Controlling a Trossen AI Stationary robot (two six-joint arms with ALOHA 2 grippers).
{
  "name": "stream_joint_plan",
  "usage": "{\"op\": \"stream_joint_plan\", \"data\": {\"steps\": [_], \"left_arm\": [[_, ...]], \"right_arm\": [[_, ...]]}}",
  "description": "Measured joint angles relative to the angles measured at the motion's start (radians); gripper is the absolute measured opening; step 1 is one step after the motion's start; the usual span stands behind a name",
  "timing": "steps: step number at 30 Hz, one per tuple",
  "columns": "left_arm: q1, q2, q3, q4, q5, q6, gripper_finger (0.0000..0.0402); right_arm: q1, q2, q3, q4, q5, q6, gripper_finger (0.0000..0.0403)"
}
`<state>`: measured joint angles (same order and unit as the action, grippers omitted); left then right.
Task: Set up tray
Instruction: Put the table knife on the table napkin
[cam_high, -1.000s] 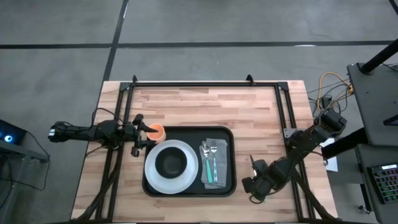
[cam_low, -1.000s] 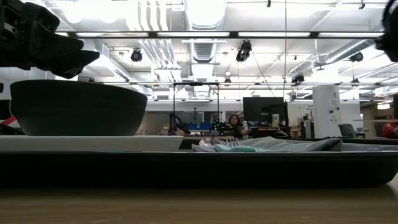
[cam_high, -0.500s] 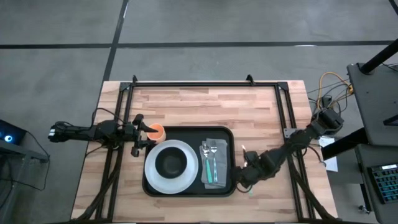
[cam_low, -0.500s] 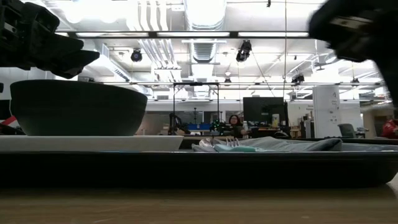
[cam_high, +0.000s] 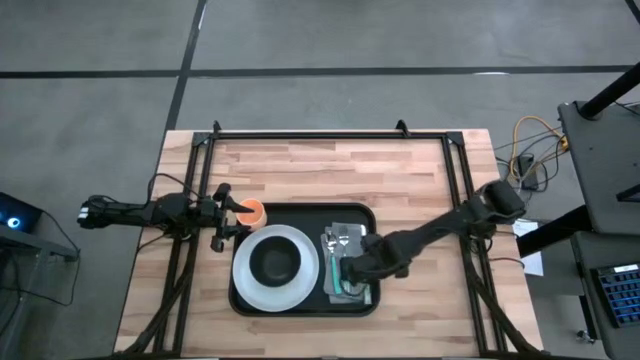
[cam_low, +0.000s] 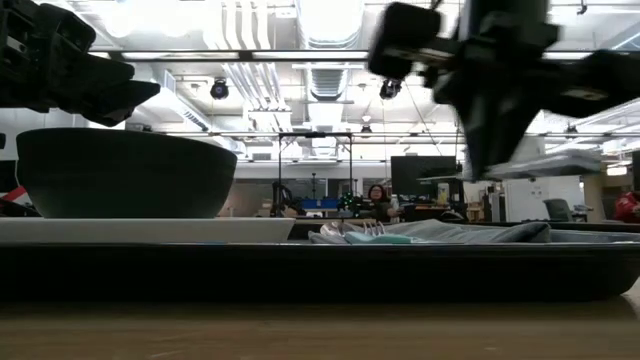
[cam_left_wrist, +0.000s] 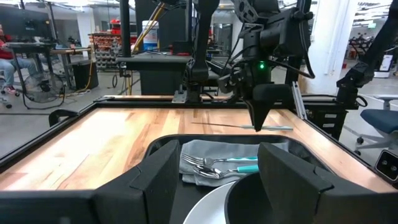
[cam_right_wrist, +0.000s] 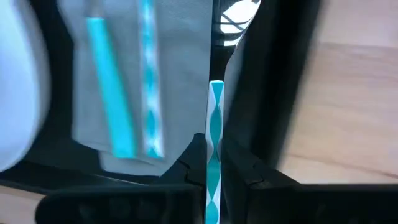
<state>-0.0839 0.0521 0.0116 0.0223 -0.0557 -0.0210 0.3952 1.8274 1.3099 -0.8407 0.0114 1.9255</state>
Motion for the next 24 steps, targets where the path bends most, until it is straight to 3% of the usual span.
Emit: {"op": "stream_joint_plan", "data": {"steps": [12,24], "left_arm": [[0.000,0.000,0.000,0.000,0.000,0.000,0.0198],[0.000,0.000,0.000,0.000,0.000,0.000,0.0198]], "right_arm": [[-0.088,0.161,0.131,-0.009,-0.074,-0.083,0.0013],[-0.108,0.185,0.120,-0.020,-0.095,-0.078,0.0013]]}}
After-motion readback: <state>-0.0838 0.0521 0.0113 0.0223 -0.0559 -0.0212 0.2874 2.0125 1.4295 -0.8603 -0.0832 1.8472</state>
